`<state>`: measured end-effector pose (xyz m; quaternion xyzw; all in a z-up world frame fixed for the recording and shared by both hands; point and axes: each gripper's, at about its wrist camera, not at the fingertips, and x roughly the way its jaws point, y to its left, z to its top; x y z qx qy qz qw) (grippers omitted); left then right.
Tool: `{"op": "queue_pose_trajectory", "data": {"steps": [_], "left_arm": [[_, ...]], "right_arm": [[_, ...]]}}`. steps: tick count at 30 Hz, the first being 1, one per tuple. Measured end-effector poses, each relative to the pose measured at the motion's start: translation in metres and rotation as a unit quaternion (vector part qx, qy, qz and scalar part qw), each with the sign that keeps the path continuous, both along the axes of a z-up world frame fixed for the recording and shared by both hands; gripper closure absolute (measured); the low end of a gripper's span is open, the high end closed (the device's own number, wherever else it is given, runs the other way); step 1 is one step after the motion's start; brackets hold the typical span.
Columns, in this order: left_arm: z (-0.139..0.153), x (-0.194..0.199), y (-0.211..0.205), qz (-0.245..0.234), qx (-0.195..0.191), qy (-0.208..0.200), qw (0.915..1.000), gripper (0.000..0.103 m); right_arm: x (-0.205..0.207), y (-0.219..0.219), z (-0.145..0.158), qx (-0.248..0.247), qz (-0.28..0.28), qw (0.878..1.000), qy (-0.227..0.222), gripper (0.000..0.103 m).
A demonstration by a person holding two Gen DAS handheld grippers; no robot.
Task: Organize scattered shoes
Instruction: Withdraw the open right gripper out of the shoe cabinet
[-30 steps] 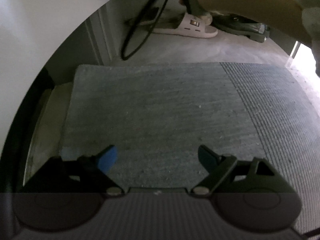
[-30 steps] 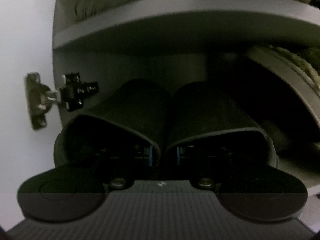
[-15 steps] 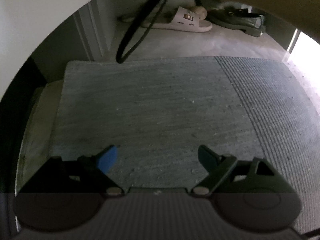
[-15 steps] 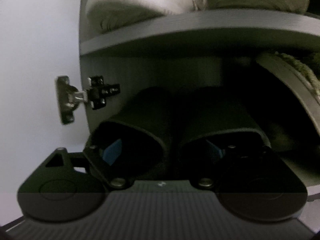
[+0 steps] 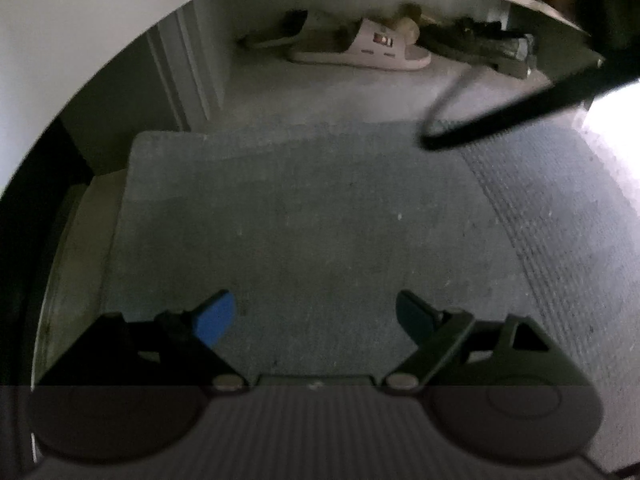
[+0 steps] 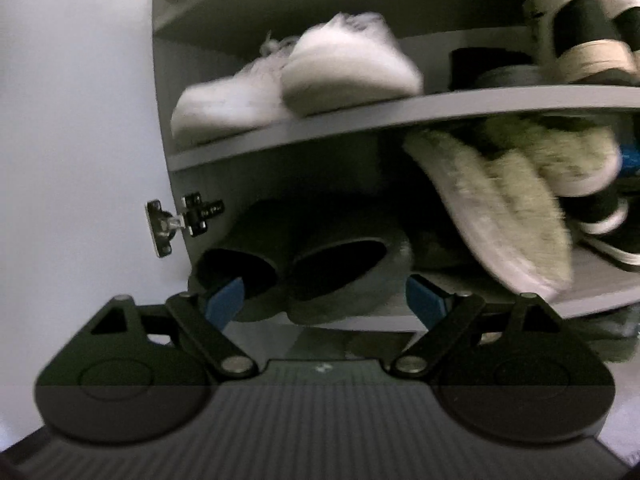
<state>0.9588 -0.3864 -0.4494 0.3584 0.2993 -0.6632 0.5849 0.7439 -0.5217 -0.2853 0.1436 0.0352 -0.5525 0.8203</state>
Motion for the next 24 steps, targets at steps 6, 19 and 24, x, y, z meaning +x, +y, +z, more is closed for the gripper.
{"op": "queue_pose_trajectory", "data": {"steps": [6, 19, 24], "left_arm": [[0.034, -0.018, -0.014, -0.072, -0.052, 0.009, 0.996, 0.013], [0.152, -0.063, -0.064, -0.092, -0.1, 0.015, 0.9906, 0.013], [0.251, -0.094, -0.046, -0.122, -0.097, 0.035, 0.9871, 0.011]], "right_arm": [[-0.059, 0.055, 0.018, 0.021, -0.019, 1.0, 0.014, 0.013], [-0.177, 0.126, 0.152, 0.026, -0.157, 0.986, 0.052, 0.013], [-0.182, 0.15, 0.224, 0.076, -0.141, 0.987, 0.03, 0.013]]}}
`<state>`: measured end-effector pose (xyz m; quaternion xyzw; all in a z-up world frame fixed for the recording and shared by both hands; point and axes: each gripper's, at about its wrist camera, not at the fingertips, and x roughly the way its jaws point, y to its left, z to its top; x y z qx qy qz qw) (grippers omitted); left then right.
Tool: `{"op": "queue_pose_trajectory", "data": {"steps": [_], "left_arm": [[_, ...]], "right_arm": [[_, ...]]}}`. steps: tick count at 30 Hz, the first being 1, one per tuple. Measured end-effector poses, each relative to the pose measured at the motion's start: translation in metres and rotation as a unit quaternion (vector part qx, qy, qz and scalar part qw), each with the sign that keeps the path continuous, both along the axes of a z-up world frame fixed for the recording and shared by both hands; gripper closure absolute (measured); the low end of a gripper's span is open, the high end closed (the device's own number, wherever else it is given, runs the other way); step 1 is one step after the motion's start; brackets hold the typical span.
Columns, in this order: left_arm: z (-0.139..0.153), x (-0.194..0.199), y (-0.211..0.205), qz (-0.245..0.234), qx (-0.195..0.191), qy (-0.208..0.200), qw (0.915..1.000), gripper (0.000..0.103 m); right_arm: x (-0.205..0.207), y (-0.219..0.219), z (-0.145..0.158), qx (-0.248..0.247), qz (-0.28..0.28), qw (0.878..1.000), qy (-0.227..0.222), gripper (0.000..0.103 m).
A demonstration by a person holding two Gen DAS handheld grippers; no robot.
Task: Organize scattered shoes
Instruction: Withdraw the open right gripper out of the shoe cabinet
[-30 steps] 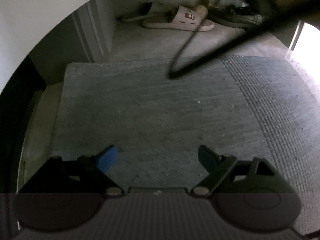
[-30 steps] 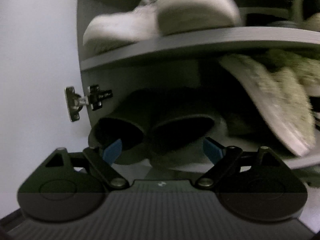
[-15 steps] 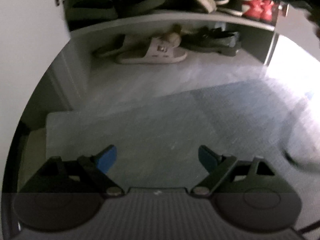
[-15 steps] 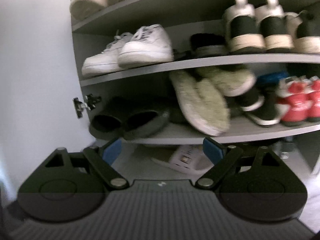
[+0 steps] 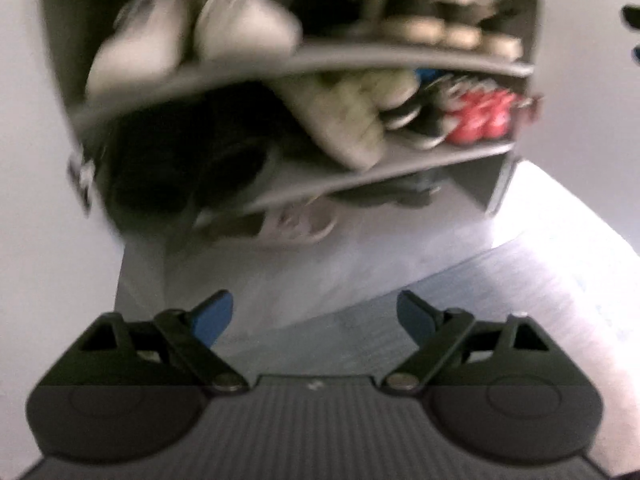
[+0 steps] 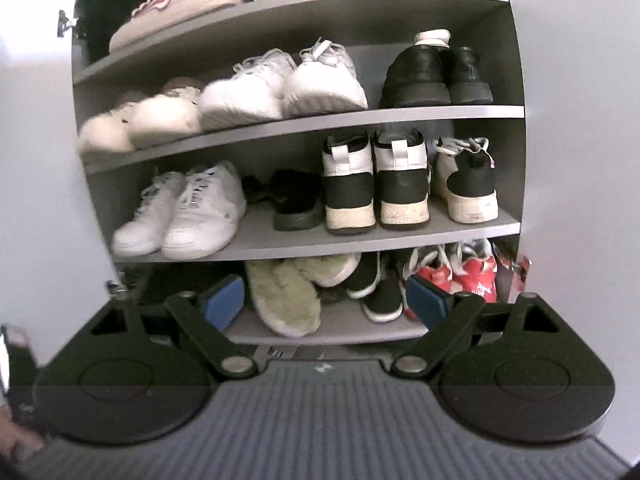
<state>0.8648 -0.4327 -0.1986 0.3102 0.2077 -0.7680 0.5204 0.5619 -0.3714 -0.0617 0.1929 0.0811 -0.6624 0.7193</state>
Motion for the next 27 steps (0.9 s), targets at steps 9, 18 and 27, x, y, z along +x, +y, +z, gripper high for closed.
{"op": "queue_pose_trajectory", "data": {"steps": [9, 18, 27], "left_arm": [[0.189, -0.022, 0.045, 0.035, 0.007, -0.031, 0.9989, 0.008], [0.441, -0.024, 0.1, 0.048, -0.025, 0.001, 0.9985, 0.005], [0.613, 0.018, 0.118, 0.013, -0.072, 0.051, 0.996, 0.005]], "right_arm": [[0.007, 0.068, 0.129, 0.089, -0.034, 0.995, -0.037, 0.013], [0.045, 0.138, 0.331, 0.112, -0.051, 0.992, 0.002, 0.013], [0.03, 0.178, 0.457, 0.167, -0.11, 0.98, -0.003, 0.013]]}}
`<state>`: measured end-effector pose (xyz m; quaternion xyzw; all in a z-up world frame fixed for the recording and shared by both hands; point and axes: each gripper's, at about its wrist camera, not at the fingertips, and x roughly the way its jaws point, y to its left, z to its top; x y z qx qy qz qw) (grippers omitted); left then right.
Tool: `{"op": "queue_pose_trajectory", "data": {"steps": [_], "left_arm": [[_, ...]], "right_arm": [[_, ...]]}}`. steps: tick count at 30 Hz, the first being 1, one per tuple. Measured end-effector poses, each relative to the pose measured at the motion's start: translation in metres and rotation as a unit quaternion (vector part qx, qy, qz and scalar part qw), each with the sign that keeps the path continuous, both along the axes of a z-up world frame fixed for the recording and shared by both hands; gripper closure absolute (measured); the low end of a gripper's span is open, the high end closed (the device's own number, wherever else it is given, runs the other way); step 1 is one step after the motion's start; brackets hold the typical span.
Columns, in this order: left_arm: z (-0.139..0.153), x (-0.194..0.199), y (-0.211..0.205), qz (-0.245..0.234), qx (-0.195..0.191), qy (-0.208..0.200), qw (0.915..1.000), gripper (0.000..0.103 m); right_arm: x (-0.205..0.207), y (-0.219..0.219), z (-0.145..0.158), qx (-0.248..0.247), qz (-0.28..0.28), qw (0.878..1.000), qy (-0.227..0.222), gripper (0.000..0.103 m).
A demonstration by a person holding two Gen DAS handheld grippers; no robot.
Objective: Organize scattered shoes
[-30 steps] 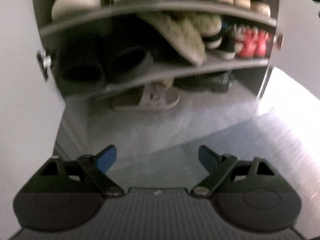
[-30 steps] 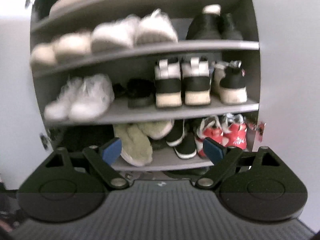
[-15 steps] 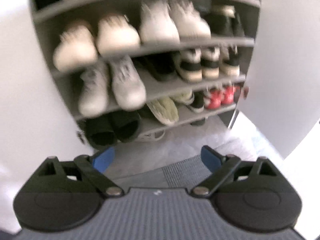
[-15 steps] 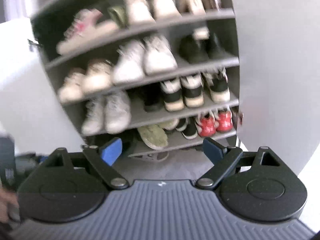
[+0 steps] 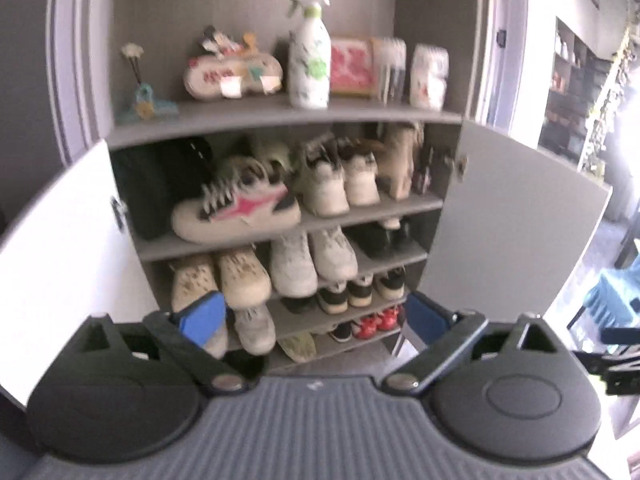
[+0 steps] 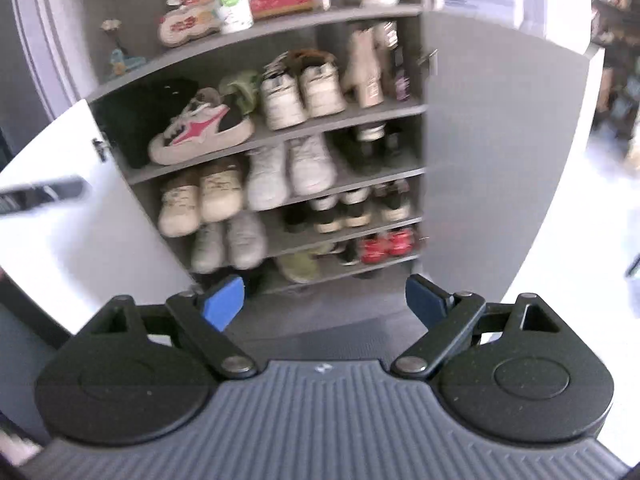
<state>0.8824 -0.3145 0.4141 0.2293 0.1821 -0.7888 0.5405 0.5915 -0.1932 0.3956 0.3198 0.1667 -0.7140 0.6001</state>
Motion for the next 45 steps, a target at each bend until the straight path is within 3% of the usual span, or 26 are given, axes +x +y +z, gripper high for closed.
{"op": "queue_pose_trajectory", "data": {"steps": [6, 11, 13, 17, 20, 21, 23, 25, 26, 29, 32, 34, 35, 45], "left_arm": [[0.018, 0.017, -0.004, -0.022, -0.063, -0.038, 0.9971, 0.004], [0.014, 0.024, -0.011, 0.009, -0.04, 0.027, 0.9988, 0.004], [0.013, 0.017, -0.006, 0.029, -0.028, 0.013, 0.9991, 0.004], [0.014, 0.009, 0.012, 0.067, -0.026, 0.01, 0.9974, 0.004], [0.014, -0.01, 0.027, 0.113, -0.02, -0.011, 0.9933, 0.004], [0.014, -0.018, 0.032, 0.135, -0.023, -0.015, 0.9904, 0.004], [0.022, -0.037, 0.044, 0.192, -0.032, -0.012, 0.9809, 0.004], [0.032, -0.06, 0.056, 0.241, -0.041, 0.001, 0.9696, 0.003], [0.036, -0.072, 0.06, 0.251, -0.042, 0.006, 0.9671, 0.003], [0.045, -0.105, 0.067, 0.246, -0.036, -0.028, 0.9681, 0.003], [0.051, -0.131, 0.075, 0.227, -0.046, -0.063, 0.9709, 0.003], [0.057, -0.144, 0.081, 0.205, -0.052, -0.069, 0.975, 0.003], [0.059, -0.149, 0.084, 0.196, -0.054, -0.067, 0.9769, 0.002], [0.069, -0.182, 0.063, 0.205, -0.074, -0.047, 0.9749, 0.0]], "right_arm": [[-0.01, 0.022, 0.05, -0.054, -0.045, 0.998, 0.008, 0.013], [-0.025, 0.044, 0.063, -0.055, -0.056, 0.997, 0.027, 0.013], [-0.038, 0.048, 0.069, -0.057, -0.048, 0.997, 0.036, 0.013], [-0.087, 0.034, 0.081, -0.066, -0.014, 0.997, 0.045, 0.013], [-0.151, 0.012, 0.088, -0.07, 0.017, 0.996, 0.047, 0.014], [-0.167, 0.007, 0.089, -0.071, 0.023, 0.996, 0.041, 0.014], [-0.239, -0.024, 0.097, -0.072, 0.037, 0.997, 0.001, 0.014], [-0.273, -0.043, 0.1, -0.063, 0.046, 0.997, -0.027, 0.026], [-0.301, -0.062, 0.101, -0.053, 0.055, 0.996, -0.045, 0.026], [-0.355, -0.112, 0.093, -0.011, 0.084, 0.991, -0.099, 0.031], [-0.38, -0.148, 0.08, 0.021, 0.109, 0.983, -0.143, 0.037], [-0.385, -0.17, 0.072, 0.042, 0.139, 0.979, -0.144, 0.063], [-0.387, -0.179, 0.067, 0.055, 0.148, 0.978, -0.139, 0.068], [-0.393, -0.2, 0.046, 0.101, 0.165, 0.967, -0.164, 0.074]]}}
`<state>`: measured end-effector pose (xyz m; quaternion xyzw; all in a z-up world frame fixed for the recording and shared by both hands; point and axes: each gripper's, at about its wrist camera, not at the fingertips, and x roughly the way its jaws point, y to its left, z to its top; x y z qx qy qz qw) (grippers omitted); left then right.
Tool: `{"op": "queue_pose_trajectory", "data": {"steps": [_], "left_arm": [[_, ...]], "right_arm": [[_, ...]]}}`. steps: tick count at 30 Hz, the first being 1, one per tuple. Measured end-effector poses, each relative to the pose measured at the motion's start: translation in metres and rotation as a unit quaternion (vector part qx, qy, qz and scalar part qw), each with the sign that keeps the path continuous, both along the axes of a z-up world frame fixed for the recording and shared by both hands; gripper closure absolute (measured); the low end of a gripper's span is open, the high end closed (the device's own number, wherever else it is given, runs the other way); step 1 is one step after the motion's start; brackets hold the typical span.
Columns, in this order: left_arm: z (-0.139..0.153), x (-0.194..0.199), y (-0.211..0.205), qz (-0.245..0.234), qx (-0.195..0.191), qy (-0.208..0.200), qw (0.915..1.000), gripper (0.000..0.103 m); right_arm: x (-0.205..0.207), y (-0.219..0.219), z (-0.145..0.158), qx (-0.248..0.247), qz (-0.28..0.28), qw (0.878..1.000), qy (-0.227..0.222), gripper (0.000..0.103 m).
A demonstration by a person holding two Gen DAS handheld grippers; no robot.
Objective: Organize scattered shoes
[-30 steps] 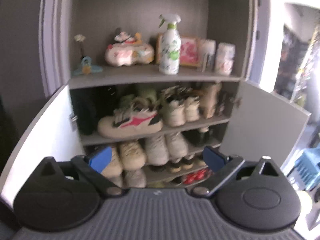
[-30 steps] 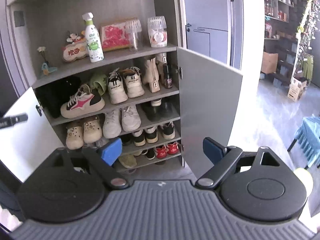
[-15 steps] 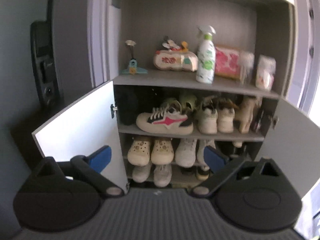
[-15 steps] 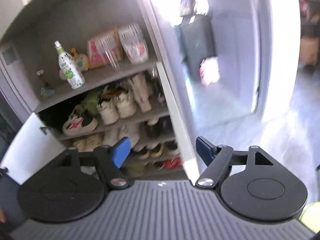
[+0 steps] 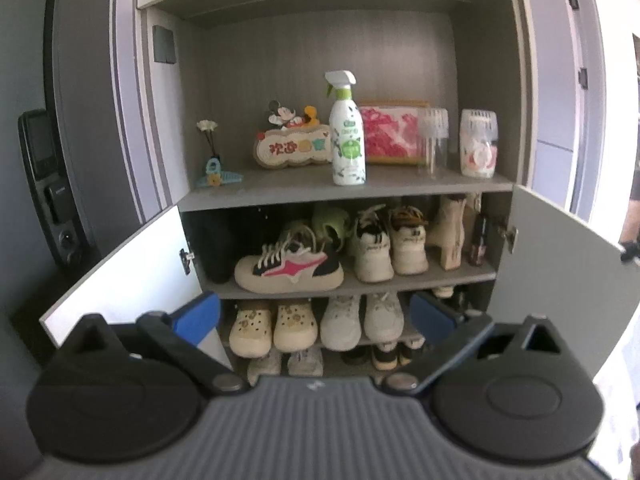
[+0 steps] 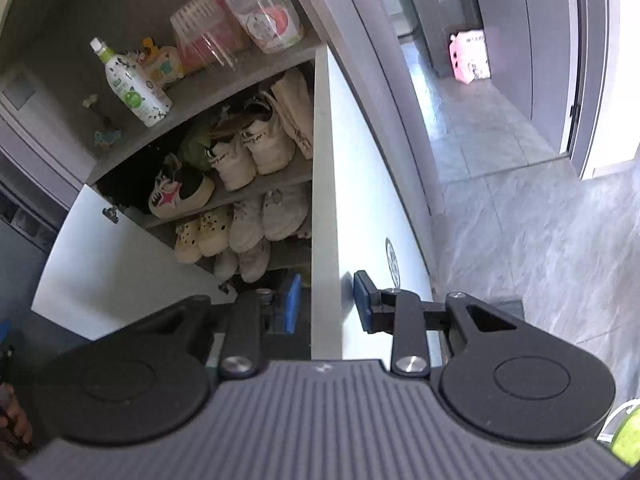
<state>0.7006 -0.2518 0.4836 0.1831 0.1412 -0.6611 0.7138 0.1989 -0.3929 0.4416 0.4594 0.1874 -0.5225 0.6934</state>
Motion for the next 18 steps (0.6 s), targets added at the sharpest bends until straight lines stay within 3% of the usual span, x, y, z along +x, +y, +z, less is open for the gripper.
{"op": "queue_pose_trajectory", "data": {"steps": [8, 13, 18], "left_arm": [[-0.012, 0.025, -0.02, 0.002, 0.022, 0.028, 0.9994, 0.0], [-0.024, 0.06, -0.044, -0.027, 0.036, 0.057, 0.9974, 0.0], [-0.033, 0.106, -0.086, -0.069, 0.031, 0.082, 0.9937, 0.0]], "right_arm": [[-0.007, -0.013, 0.0, 0.058, 0.017, 0.998, -0.023, 0.074], [0.006, -0.023, 0.002, 0.089, 0.03, 0.995, -0.03, 0.074], [0.039, -0.019, -0.003, 0.103, -0.013, 0.992, -0.069, 0.073]]}}
